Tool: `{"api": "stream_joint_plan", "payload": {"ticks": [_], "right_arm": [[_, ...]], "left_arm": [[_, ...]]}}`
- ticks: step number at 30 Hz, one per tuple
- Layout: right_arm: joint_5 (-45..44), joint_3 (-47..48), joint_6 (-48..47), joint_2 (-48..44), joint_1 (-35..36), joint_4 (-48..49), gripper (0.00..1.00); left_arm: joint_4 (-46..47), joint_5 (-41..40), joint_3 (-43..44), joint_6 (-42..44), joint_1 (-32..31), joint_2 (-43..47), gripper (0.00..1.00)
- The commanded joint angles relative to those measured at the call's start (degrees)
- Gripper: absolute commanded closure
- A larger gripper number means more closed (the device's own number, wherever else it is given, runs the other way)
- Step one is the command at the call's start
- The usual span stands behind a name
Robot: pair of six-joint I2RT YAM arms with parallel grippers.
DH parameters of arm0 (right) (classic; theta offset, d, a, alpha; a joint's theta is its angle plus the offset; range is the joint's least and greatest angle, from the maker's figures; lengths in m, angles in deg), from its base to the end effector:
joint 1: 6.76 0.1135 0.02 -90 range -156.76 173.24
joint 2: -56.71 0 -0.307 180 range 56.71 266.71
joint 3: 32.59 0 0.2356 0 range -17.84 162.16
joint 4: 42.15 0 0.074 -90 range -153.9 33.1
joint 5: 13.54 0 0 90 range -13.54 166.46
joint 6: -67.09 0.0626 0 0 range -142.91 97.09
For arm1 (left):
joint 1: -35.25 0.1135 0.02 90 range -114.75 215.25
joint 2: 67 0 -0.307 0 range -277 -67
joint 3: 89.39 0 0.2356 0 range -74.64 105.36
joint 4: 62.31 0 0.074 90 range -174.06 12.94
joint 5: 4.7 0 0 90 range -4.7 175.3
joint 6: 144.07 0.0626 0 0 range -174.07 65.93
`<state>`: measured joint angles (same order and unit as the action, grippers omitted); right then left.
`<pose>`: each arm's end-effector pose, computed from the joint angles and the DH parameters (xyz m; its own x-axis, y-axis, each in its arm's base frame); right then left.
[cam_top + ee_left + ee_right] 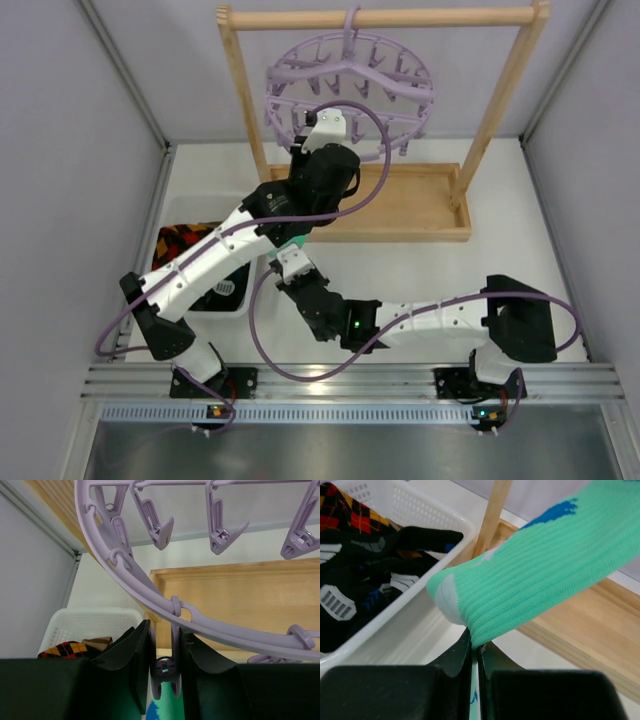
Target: Remove the socks clipped to the hanger
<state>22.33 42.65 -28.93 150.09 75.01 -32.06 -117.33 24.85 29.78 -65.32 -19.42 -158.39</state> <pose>0.1034 0.3605 0.3311 0.0288 -0.2299 -0.9728 -0.4646 0.8586 -0.2167 0.2348 -0.2370 0.4822 -0.2508 0.1875 -0.9497 -0.0957 0.9715 0.2171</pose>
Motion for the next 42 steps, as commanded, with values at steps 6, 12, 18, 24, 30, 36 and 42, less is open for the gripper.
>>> {"api": "stream_joint_plan", "payload": {"ticks": [6,12,18,24,30,36,42], "right_arm": [[3.31,-11.70,7.41,-8.73,0.49,0.83,1.00],[16.82,-22.77,14.36,-15.32,-2.41,1.87,1.00],[24.40,-24.81,16.13,-19.55,-8.38,1.79,1.00],[37.05,-21.39,15.52,-20.70,-13.56,2.49,1.00],[44.88,-8.41,12.35,-16.85,-14.54,0.30,1.00],[51.57,9.86,9.98,-4.57,-14.98,-1.02,1.00],[57.21,38.23,9.71,19.23,-17.44,-10.85,1.00]], "left_arm": [[1.34,4.80,-0.97,-0.89,0.62,3.06,0.81],[1.16,8.41,-2.73,-0.44,2.12,6.57,0.41],[0.99,8.33,-7.47,-1.59,2.12,14.20,0.02],[0.90,13.76,-11.52,-1.50,2.12,24.76,0.02],[1.16,17.73,-13.36,-1.59,2.12,36.45,0.02],[3.26,9.66,-15.56,-5.71,2.12,43.22,0.02],[4.59,1.74,-18.29,-6.77,2.82,45.95,0.02]]}}
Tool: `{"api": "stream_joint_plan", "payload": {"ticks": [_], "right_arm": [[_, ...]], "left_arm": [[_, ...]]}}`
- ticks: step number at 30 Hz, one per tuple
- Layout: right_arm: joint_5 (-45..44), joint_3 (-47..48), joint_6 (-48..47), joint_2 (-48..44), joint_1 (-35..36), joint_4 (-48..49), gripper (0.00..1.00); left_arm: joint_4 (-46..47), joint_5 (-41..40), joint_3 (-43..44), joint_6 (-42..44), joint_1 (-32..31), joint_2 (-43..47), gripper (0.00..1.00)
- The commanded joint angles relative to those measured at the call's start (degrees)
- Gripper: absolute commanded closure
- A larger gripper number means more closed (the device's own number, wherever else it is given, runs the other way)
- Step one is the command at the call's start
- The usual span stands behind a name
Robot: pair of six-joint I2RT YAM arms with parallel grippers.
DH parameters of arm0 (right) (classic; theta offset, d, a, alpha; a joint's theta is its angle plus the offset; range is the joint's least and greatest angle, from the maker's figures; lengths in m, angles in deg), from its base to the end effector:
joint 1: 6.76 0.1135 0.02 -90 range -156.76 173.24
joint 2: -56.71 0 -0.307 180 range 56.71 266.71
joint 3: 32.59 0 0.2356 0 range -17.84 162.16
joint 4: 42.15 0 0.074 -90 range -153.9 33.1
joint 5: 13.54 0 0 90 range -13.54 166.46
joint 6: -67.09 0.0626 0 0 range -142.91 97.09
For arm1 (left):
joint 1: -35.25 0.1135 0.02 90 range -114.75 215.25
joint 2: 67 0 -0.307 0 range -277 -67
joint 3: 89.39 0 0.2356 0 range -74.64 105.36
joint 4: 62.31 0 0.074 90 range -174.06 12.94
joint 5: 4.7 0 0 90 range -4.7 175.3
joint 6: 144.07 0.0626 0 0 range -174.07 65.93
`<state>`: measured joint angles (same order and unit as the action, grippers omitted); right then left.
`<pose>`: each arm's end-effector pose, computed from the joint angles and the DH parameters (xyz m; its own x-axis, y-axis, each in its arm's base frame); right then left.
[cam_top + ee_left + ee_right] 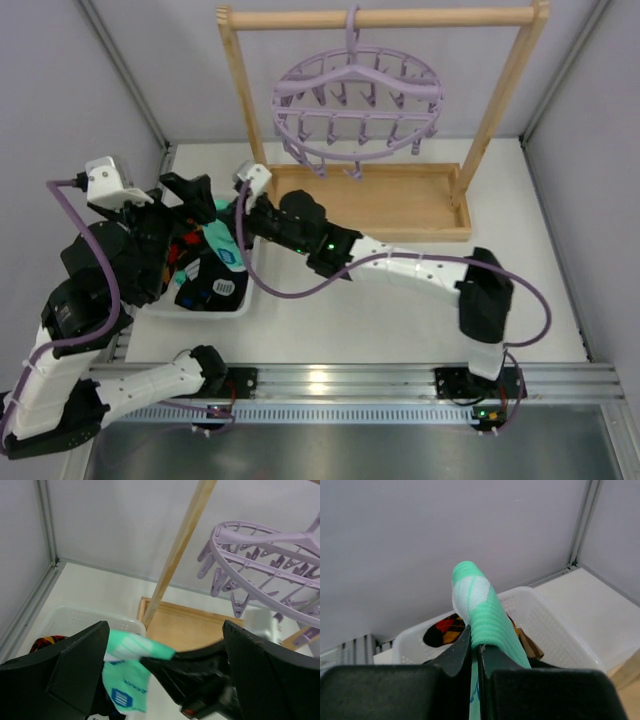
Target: Remove the socks clipped to the hanger
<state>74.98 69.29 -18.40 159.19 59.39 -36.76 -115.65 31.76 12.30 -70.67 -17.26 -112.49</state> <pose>0.1867 0.4183 0.4222 -0.0374 0.1098 -0.9933 -0.9038 0.4204 0.0805 0.0685 -0.0066 0.5338 0.0341 -0.3234 -0.9457 -0.0080 0.9461 -0.3238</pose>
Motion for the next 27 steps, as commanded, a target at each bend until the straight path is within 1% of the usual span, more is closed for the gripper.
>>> {"api": "stream_joint_plan", "payload": {"ticks": [1,2,3,4,5,6,7,8,9,11,12,16,17,18,20,21,25,26,27], "right_arm": [[4.81,15.05,-0.65,13.51,-1.73,-9.56,1.00],[4.38,18.39,-0.30,19.89,-1.73,-11.16,1.00],[3.94,24.08,0.84,23.00,-1.81,-13.18,1.00],[3.68,26.49,1.20,25.90,-1.90,-13.63,1.00],[1.93,28.60,1.81,31.07,-1.90,-14.07,1.00],[1.65,33.06,3.12,33.55,-1.99,-14.95,1.00],[0.08,35.28,3.57,35.84,-2.08,-15.83,1.00],[-0.37,37.39,3.83,40.04,-2.16,-17.92,1.00],[-0.63,42.19,4.18,42.17,-2.43,-19.16,1.00],[-0.29,46.01,4.54,46.12,-2.43,-22.32,1.00],[-0.37,46.63,4.45,46.41,-2.60,-21.82,1.00],[-0.02,46.11,6.29,46.15,-3.39,-19.80,1.00],[0.76,45.85,6.38,44.93,-3.57,-18.83,0.97],[1.03,44.02,6.47,43.96,-3.83,-17.43,0.84],[1.21,40.68,6.47,40.46,-3.75,-15.40,0.75],[2.78,40.23,6.39,39.39,-3.83,-14.61,0.72],[4.02,39.17,4.98,33.86,-3.92,-16.01,0.54],[4.02,38.04,4.80,30.45,-3.84,-15.84,0.47],[3.85,34.46,4.54,28.50,-3.92,-14.36,0.36]], "left_arm": [[2.90,-5.96,-0.89,-1.42,1.09,0.32,0.02],[2.99,-7.01,-1.24,-1.59,1.62,0.49,0.02],[2.91,-7.10,-1.85,-2.64,3.28,1.28,0.02],[2.90,-6.76,-2.73,-3.52,4.42,1.81,0.02],[3.60,-4.93,-4.48,-3.61,5.65,2.34,0.02],[3.61,-4.39,-4.93,-3.88,8.45,2.69,0.02],[3.69,-3.95,-5.28,-3.97,10.04,2.87,0.02],[3.61,-3.51,-5.81,-3.97,11.28,2.87,0.02],[3.69,-3.42,-5.90,-3.88,13.55,2.96,0.02],[3.70,-2.28,-6.08,-3.70,15.33,2.78,0.02],[3.70,-0.71,-6.16,-3.79,16.55,2.87,0.02],[3.61,0.54,-6.25,-3.53,17.97,2.69,0.02],[3.61,0.54,-6.34,-3.35,17.97,2.78,0.02],[3.69,0.54,-6.34,-3.09,18.06,2.95,0.02],[3.78,0.28,-6.43,-2.74,18.06,3.57,0.02],[3.78,0.19,-6.34,-2.56,18.15,3.83,0.02],[5.09,1.24,-6.69,-0.54,18.15,4.36,0.02],[5.54,2.11,-7.04,0.42,18.06,4.54,0.02],[5.89,2.04,-7.39,0.43,18.06,4.89,0.02]]}}
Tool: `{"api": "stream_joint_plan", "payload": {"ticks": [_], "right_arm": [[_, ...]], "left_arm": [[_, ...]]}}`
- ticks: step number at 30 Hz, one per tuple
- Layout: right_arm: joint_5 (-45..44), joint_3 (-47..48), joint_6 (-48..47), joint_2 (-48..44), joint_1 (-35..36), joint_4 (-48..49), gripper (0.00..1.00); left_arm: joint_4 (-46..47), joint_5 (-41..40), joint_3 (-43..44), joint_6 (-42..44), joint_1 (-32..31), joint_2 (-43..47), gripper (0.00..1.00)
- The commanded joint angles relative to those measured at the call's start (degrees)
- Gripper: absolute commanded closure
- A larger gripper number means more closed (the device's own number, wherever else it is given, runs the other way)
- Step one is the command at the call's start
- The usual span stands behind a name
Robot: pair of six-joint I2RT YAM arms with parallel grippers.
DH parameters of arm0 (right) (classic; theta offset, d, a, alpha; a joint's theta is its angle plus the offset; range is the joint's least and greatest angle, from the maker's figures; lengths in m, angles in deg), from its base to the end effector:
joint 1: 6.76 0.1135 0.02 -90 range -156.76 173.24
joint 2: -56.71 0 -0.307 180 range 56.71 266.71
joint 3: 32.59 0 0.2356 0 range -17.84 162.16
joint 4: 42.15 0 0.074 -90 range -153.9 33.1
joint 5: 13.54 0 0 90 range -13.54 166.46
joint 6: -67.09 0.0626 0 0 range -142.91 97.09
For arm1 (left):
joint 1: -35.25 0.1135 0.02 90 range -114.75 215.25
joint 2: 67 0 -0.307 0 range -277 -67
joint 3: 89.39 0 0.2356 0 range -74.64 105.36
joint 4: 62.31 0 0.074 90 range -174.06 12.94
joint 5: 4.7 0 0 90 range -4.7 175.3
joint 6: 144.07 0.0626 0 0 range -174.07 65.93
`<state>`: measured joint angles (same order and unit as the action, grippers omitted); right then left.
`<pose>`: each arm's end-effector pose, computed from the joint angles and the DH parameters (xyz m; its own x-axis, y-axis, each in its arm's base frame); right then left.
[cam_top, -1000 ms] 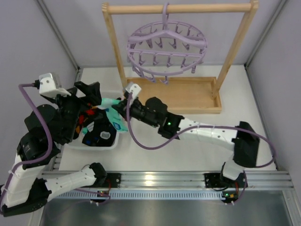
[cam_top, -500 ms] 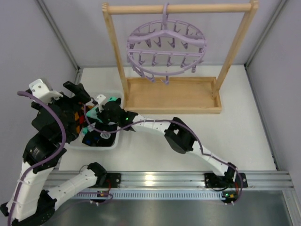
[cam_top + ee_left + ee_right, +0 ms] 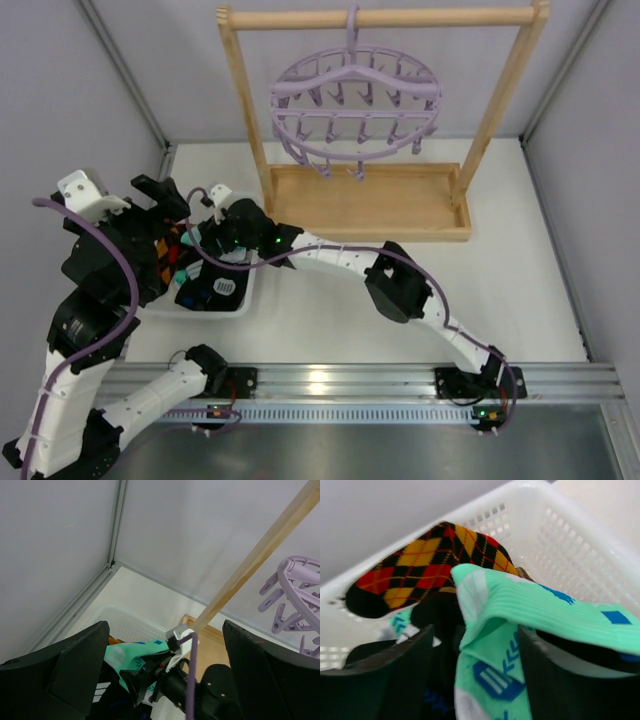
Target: Remove the socks clipped to the hanger
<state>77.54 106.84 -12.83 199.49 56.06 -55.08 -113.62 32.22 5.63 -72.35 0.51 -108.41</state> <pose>0.2871 0.5617 0.2471 -0.2832 -0.1684 -0.9442 -0.8614 0.4775 0.1732 0.0622 0.0177 0.5107 0.1298 -0.3193 -0.9387 -0.2879 0.8938 -0.3439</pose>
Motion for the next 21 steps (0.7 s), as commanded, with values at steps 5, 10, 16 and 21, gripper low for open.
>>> {"api": "stream_joint_plan", "payload": {"ticks": [5,10,16,21], "right_arm": [[-3.08,-24.34,-0.25,-29.26,-0.60,13.79,0.14],[-8.89,-43.17,0.46,-45.63,-0.78,16.63,0.00],[-26.01,-66.48,0.28,-73.73,-2.36,8.13,0.01],[-34.55,-76.60,3.18,-91.34,-8.59,-12.14,0.01]], "left_arm": [[11.32,7.96,-5.30,3.87,1.51,3.44,0.02],[12.47,19.83,-6.88,5.19,9.24,-0.59,0.02],[14.14,38.09,-8.90,5.27,19.44,-4.55,0.01],[12.65,40.78,-12.05,5.99,20.42,-5.89,0.02]]}}
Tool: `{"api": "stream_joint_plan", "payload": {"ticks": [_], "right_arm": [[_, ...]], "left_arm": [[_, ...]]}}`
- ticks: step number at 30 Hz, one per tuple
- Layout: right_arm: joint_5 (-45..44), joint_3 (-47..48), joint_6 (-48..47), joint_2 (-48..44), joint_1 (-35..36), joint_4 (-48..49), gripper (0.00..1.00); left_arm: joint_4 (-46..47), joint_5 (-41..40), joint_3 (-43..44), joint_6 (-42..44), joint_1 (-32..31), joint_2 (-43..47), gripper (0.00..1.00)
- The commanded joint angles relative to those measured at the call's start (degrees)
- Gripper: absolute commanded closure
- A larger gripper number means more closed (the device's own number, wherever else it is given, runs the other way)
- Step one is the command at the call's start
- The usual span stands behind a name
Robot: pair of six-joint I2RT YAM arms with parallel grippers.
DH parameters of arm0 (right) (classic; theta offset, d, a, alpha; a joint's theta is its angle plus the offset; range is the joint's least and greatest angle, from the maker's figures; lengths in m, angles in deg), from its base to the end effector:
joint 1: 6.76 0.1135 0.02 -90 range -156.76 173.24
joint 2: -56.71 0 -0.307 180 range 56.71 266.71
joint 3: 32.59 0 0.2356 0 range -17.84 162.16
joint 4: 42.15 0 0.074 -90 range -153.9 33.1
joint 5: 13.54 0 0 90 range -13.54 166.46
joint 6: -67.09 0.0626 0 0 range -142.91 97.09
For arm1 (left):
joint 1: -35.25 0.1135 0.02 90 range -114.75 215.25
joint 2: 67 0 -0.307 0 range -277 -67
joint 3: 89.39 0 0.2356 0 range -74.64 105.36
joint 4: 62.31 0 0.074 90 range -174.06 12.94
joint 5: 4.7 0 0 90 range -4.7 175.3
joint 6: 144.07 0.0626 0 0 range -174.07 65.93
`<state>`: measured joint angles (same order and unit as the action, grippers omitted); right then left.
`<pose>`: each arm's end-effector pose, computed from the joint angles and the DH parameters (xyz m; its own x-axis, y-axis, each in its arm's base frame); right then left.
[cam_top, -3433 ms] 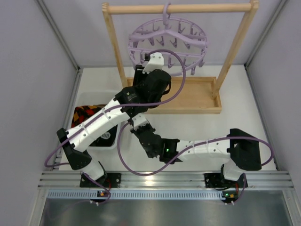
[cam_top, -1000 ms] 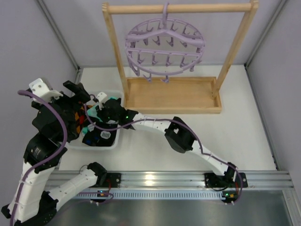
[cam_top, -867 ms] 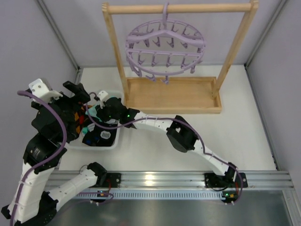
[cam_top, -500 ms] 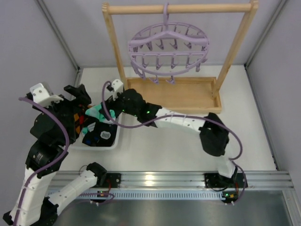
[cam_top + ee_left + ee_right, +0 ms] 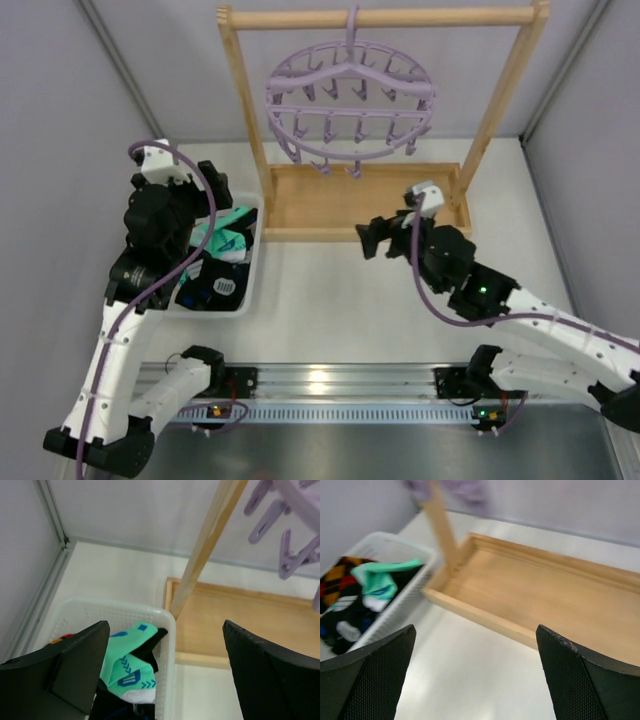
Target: Remove the socks clipped to the hanger
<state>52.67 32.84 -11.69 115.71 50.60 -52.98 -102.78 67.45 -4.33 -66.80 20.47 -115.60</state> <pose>0.1436 0.1774 0.3930 -0.1483 0.0986 -0.9840 -0.5350 0.8289 0.1636 0.1400 -0.0171 0.4745 -0.0543 -0.2026 -0.9778 -0.0664 0.9778 -0.1989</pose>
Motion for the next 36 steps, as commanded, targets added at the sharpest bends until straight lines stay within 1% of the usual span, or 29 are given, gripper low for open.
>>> {"api": "stream_joint_plan", "payload": {"ticks": [1,3,4,5,6,7,8,10,12,15,19,20,22,25,28,33,36], "right_arm": [[-11.35,-3.03,2.13,-12.55,-4.27,-17.69,0.01],[-12.50,-2.69,2.31,-16.62,-8.39,-23.32,0.01],[-13.03,-2.25,2.05,-18.55,-9.63,-28.83,0.01],[-14.08,-0.86,1.96,-20.84,-11.99,-31.32,0.01],[-14.96,-0.15,1.61,-21.73,-12.97,-33.96,0.00],[-16.53,0.56,1.43,-22.61,-14.02,-36.16,0.01],[-17.16,1.78,0.91,-22.79,-15.43,-40.18,0.01],[-18.39,2.76,0.29,-22.97,-16.40,-43.28,0.00],[-20.85,3.73,0.55,-23.67,-16.58,-46.72,0.01],[-20.77,3.99,0.20,-27.35,-16.58,-47.34,0.01],[-20.68,1.63,-0.85,-36.03,-16.49,-45.67,0.00],[-20.68,1.10,-1.46,-37.28,-16.49,-45.58,0.01],[-20.68,0.13,-1.47,-40.79,-16.58,-44.27,0.00],[-18.32,-1.19,-3.05,-44.05,-16.58,-42.78,0.01],[-17.52,-0.76,-4.19,-44.24,-16.49,-42.77,0.01],[-17.69,0.65,-3.93,-41.52,-16.58,-44.53,0.01],[-18.13,0.04,-3.49,-40.20,-16.49,-43.83,0.01]], "left_arm": [[1.90,4.50,-3.84,-0.10,0.46,2.27,0.02],[1.81,5.27,-7.53,-0.10,0.46,5.42,0.01],[1.81,5.97,-8.59,0.25,0.46,6.58,0.01],[1.81,6.94,-11.04,0.60,0.46,8.15,0.01],[1.63,7.73,-12.37,0.86,0.46,9.74,0.01],[1.46,8.17,-13.51,1.13,0.46,13.23,0.01],[0.59,8.35,-14.74,1.04,0.46,15.01,0.01],[-0.73,8.53,-17.56,1.04,0.46,19.30,0.02],[-2.92,8.79,-19.66,2.01,0.46,21.69,0.01],[-3.03,7.31,-23.61,2.19,0.37,25.65,0.02],[-2.94,7.56,-27.93,0.17,0.37,29.35,0.02],[-3.02,8.26,-27.77,0.34,0.37,29.61,0.02],[-2.94,7.22,-27.85,0.08,0.37,30.67,0.02],[-3.03,6.95,-28.03,0.08,0.37,30.84,0.02],[-2.94,6.86,-28.03,0.08,0.37,30.85,0.02],[-3.02,5.89,-28.20,-0.01,0.37,31.20,0.02],[-2.94,4.58,-27.94,-0.19,0.46,30.84,0.02]]}}
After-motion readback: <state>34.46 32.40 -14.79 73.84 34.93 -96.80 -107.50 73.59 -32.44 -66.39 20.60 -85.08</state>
